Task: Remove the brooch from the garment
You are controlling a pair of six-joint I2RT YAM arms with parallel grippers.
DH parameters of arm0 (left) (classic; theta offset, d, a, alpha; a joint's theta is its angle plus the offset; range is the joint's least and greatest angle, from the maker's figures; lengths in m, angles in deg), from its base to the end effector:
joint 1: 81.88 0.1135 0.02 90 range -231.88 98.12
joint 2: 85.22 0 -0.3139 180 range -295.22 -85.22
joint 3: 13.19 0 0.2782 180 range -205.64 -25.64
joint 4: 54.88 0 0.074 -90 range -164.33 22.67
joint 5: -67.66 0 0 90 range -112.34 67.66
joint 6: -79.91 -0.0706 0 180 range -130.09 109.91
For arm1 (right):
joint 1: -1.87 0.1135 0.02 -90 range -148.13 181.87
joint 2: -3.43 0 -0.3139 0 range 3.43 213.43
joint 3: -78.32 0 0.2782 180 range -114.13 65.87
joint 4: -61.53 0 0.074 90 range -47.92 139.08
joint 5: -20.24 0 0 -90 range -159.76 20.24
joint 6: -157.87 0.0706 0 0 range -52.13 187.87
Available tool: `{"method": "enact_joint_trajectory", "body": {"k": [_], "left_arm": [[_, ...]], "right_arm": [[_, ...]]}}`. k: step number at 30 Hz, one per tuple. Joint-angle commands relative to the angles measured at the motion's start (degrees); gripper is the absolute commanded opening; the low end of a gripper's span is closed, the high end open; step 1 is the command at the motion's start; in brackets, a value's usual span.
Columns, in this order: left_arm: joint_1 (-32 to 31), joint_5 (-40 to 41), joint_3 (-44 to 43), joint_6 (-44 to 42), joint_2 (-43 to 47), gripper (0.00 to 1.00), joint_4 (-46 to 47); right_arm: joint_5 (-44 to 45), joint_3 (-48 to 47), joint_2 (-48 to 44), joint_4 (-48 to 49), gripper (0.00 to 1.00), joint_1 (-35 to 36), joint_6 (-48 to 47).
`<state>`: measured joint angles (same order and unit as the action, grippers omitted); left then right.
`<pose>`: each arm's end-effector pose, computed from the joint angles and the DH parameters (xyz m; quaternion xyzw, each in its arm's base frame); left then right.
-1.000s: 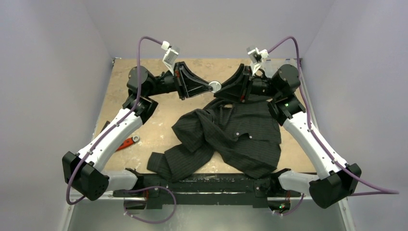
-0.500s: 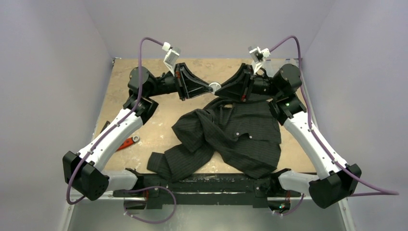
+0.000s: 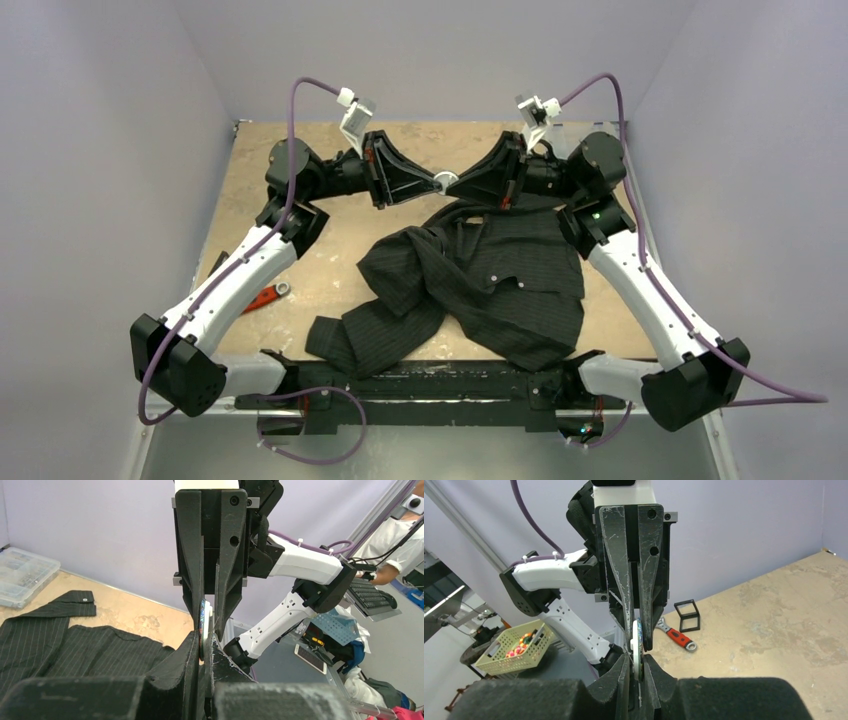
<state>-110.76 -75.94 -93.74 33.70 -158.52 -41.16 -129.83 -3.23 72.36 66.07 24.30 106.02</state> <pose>0.2475 -0.2014 0.4907 0.3028 0.5497 -0.6416 0.4411 0.2382 0.1645 0.4994 -0.3287 0.5642 0.6080 0.4516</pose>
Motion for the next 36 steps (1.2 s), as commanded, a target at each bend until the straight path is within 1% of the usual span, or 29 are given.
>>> {"method": "enact_joint_trajectory", "body": {"k": [1,7,20,25,33,36], "left_arm": [[0.1,-0.9,-0.55,-1.46,0.41,0.0,2.81],[-0.29,-1.06,-0.39,-2.42,0.91,0.0,2.78],[-1.55,-1.68,0.01,-8.39,2.94,0.0,2.11],[-1.79,-2.03,0.35,-11.02,3.8,0.0,1.24],[-1.9,-1.62,0.71,-16.59,5.23,0.0,-1.91],[-1.83,-0.74,0.84,-16.69,5.61,0.0,-2.4]], "right_arm": [[1.11,-1.87,0.59,1.36,0.15,-0.35,1.21],[1.92,-1.83,1.02,0.71,0.09,-0.78,1.73],[4.46,-1.39,2.82,0.23,0.05,-3.69,6.57],[4.76,-1.74,3.6,-0.54,0.0,-4.52,7.86],[3.4,-1.7,4.55,2.18,0.0,-5.38,11.51],[3.57,-1.56,4.34,2.04,0.0,-5.81,11.56]]}}
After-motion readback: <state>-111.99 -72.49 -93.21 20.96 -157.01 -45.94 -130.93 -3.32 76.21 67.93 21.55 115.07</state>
